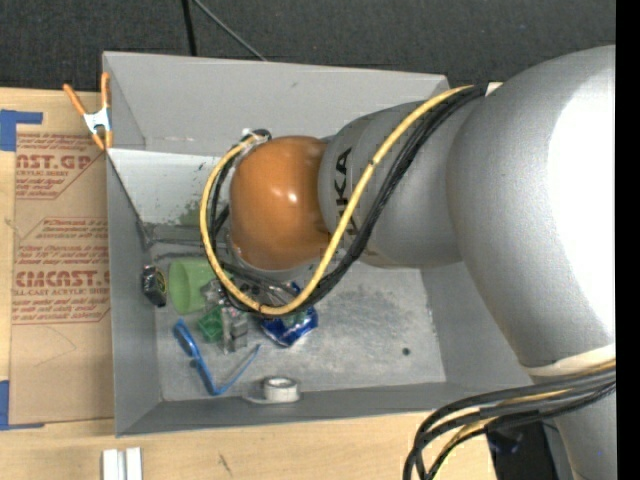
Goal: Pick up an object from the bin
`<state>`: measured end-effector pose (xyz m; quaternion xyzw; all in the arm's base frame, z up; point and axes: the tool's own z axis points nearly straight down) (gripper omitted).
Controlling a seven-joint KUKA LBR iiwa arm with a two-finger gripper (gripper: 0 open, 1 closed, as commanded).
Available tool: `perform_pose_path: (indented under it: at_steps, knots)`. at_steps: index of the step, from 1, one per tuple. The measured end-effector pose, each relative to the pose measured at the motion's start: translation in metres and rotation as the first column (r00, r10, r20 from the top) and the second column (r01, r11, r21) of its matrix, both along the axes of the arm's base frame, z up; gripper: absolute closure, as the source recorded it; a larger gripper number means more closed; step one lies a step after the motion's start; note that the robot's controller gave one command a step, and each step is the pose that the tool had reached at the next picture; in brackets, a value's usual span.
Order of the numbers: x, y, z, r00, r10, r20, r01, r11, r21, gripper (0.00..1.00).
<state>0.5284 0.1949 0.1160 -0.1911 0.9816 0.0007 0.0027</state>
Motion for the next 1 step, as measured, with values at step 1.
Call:
perform_pose_path:
  at_steps: [1]
  knots:
    - [0.0294,0.0342,0.1299,1.000,0.007,0.007,-0.007,1.000,0.003,1.00]
